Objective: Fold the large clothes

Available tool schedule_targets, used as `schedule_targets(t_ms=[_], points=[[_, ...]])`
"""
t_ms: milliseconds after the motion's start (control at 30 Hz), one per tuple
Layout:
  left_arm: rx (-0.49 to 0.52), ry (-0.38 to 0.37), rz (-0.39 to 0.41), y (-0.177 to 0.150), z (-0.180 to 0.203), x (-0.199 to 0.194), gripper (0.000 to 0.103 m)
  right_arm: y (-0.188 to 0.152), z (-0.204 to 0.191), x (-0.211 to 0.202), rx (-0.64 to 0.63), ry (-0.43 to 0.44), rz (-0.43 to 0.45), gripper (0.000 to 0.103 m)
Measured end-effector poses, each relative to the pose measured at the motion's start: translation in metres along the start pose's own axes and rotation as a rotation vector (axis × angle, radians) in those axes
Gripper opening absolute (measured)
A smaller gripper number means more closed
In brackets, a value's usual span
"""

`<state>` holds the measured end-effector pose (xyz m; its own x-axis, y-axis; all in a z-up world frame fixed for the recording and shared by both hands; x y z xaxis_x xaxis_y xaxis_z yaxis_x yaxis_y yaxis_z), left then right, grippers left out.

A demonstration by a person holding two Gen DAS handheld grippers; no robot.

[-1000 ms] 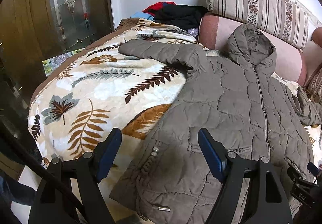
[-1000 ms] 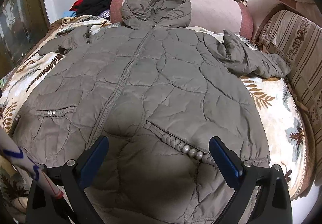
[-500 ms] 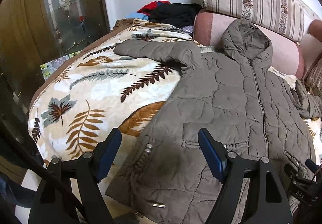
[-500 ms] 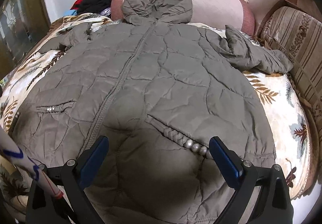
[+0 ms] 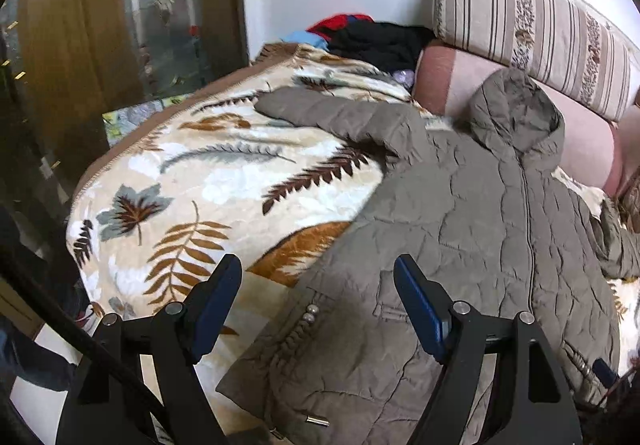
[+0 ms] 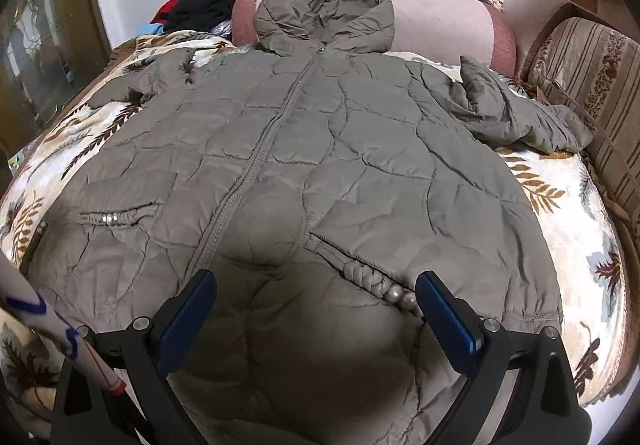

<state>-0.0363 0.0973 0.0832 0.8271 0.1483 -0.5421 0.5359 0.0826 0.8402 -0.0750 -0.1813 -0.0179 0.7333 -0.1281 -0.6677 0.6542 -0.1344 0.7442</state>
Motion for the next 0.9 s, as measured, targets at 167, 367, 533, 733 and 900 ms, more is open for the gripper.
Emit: schedule_targets(t_ms=[167,367,533,733,900], points=[[0.047,0.01,-0.007,0.001,0.012,-0.003,0.077,-0.006,0.005,0.001,0.026,0.021,-0.003,0.102],[0.048,0.006,-0.001,0.003,0.016,-0.004,0.077,-0.006,0.006,0.0,0.031,0.019,0.004,0.102],[0.025,-0.014,-0.008,-0.001,0.011,-0.001,0.078,-0.008,0.004,0.0,0.021,0.015,-0.006,0.102],[0.031,0.007,0.039,0.003,0.005,-0.005,0.078,-0.01,-0.003,0.003,-0.004,0.007,-0.011,0.102],[0.01,0.051,0.104,0.01,0.003,-0.012,0.088,-0.006,-0.005,0.001,-0.032,-0.001,0.0,0.102]])
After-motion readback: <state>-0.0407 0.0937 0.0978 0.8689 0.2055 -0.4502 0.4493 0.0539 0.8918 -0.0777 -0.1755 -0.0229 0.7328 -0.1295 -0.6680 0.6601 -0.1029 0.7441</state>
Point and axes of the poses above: each gripper's, at about its wrist camera, not at the fingertips, and x roughly the way its jaws point, z to its right, y to its top, the point moved 2 cm from there along x, roughly the way its jaws point, and after that the axes turned 11 degrees about z, right-handed, at the moved point
